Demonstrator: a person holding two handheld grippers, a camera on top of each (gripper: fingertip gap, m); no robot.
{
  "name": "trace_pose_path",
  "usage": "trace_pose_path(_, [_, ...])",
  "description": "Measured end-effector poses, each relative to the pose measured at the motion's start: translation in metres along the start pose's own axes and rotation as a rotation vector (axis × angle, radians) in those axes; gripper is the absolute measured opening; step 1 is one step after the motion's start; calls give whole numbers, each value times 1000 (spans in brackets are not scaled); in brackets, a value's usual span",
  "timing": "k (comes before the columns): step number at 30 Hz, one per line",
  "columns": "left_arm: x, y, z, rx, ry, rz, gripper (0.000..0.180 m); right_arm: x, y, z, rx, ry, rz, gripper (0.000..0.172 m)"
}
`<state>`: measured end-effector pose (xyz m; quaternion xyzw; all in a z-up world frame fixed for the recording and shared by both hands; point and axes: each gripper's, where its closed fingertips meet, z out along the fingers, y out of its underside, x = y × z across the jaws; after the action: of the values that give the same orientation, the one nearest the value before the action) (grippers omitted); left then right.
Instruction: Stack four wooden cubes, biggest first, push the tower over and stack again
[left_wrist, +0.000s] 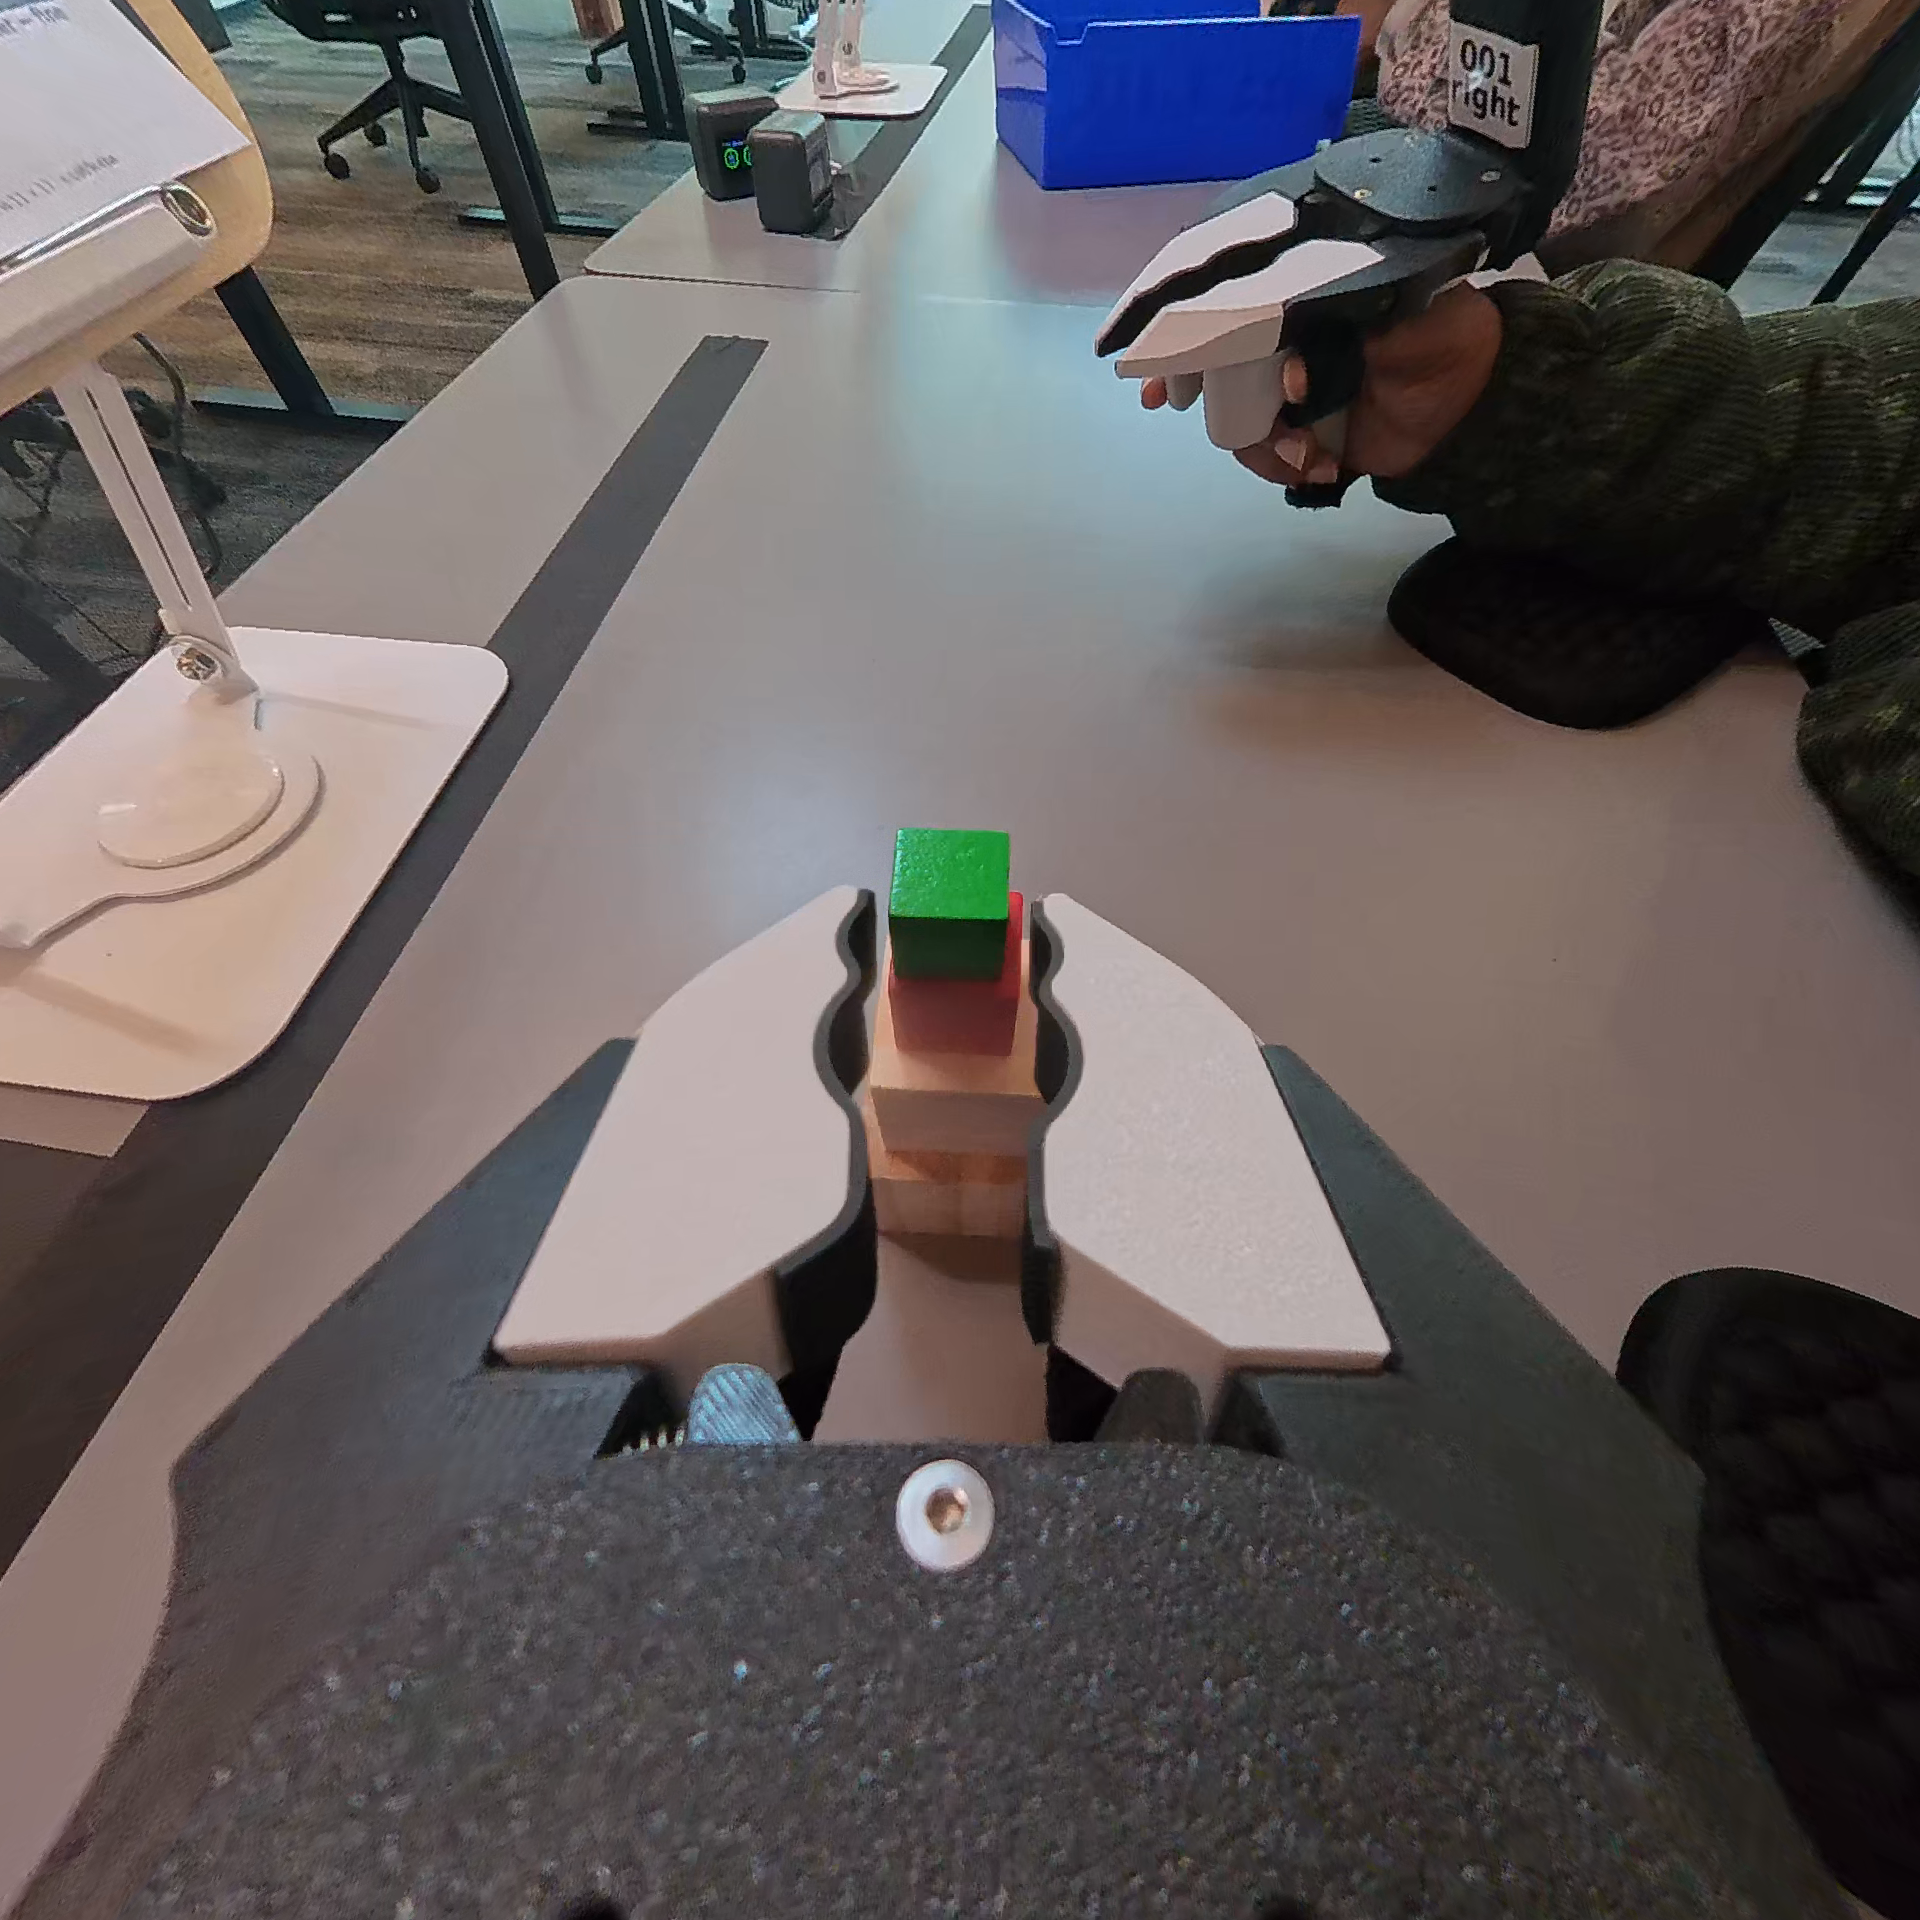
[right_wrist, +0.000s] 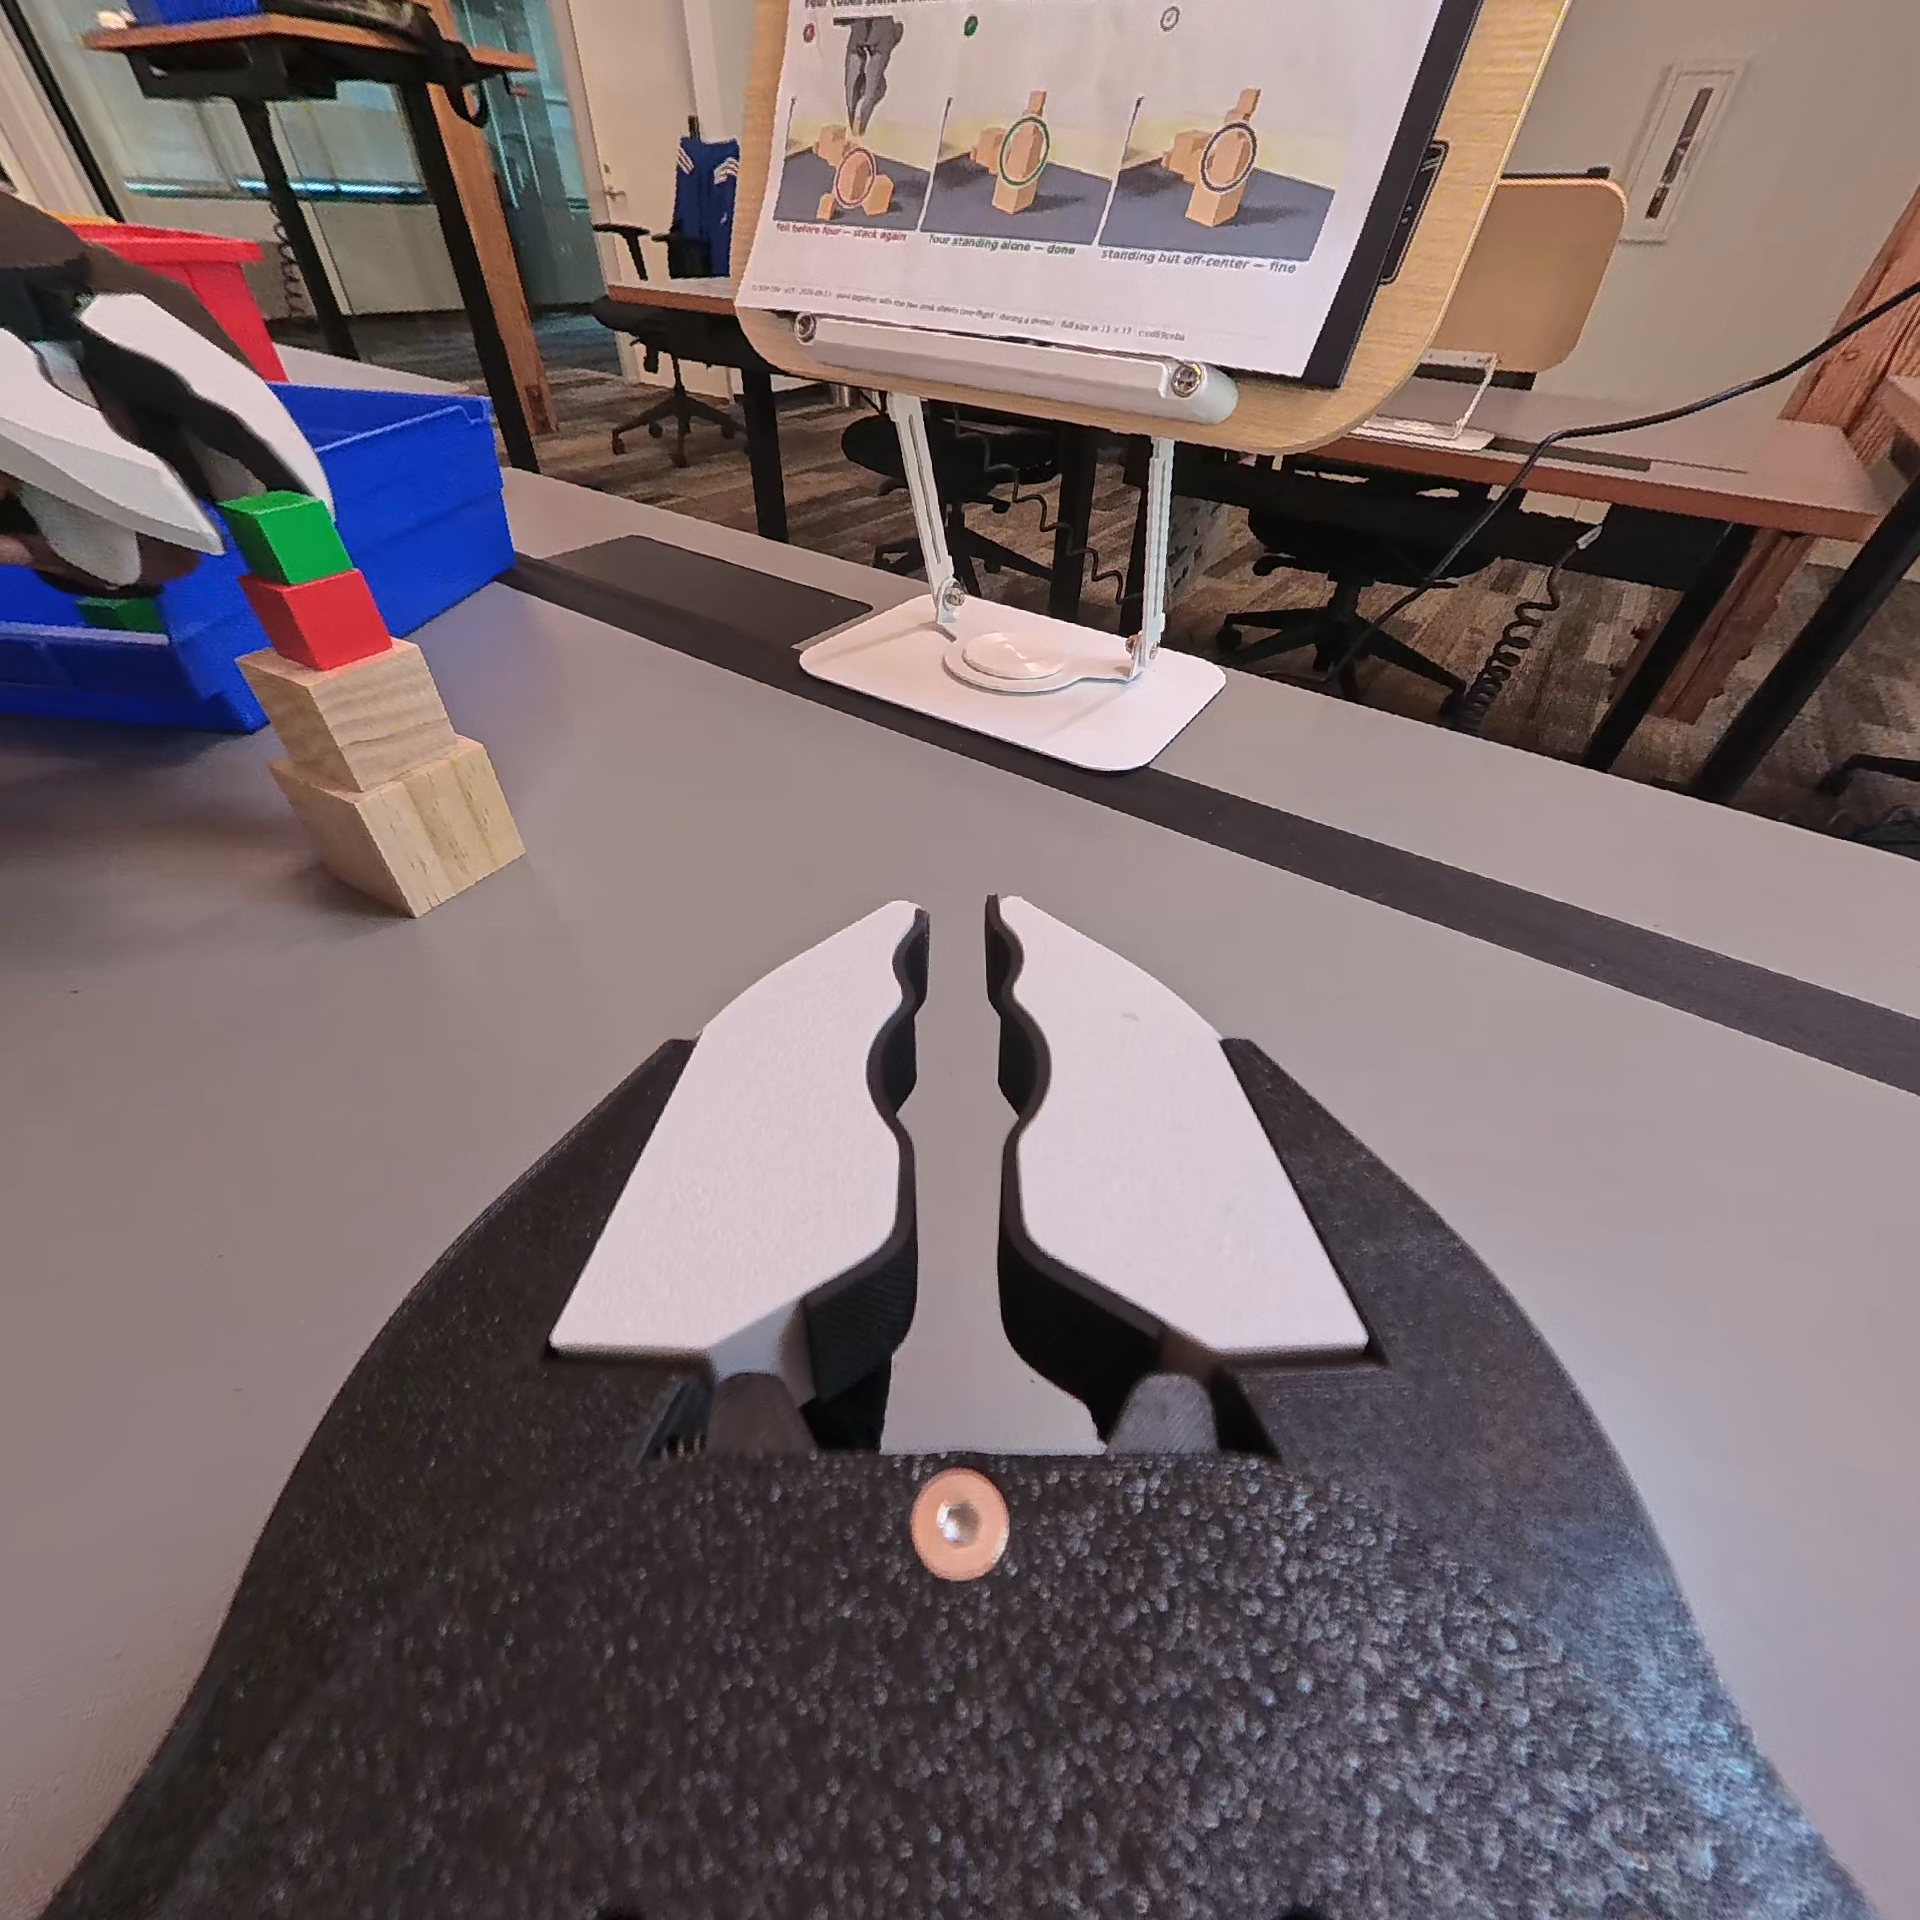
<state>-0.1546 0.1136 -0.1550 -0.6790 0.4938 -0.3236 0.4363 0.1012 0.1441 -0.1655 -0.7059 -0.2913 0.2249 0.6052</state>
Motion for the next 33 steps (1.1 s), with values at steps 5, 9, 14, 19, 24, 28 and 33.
trace_pose_path(5, [-2, -19, -13, 115, -89, -2, 31, 1, -1, -1, 5, 7, -4, 11])
trace_pose_path(9, [-14, -39, -38, 303, -348, -19, 15, 2, -3, -2, 14, 16, -3, 11])
trace_pose_path(14, [-22, -25, -64, 326, -738, -20, 0, 3, -3, -2, 14, 27, -6, 11])
trace_pose_path(19, [-26, 22, -71, 241, -963, -214, 0, 1, -3, -2, 13, 36, -19, 11])
trace_pose_path(24, [-26, 80, -51, 2, -1037, -281, 0, 10, -6, -6, 15, 100, -20, 6])
trace_pose_path(28, [-29, 103, -35, -163, -1046, -259, 0, 20, -13, -13, 43, 143, 3, 6])
trace_pose_path(33, [-36, 122, -5, -305, -984, -263, 0, 25, -19, -19, 68, 153, 18, 6])
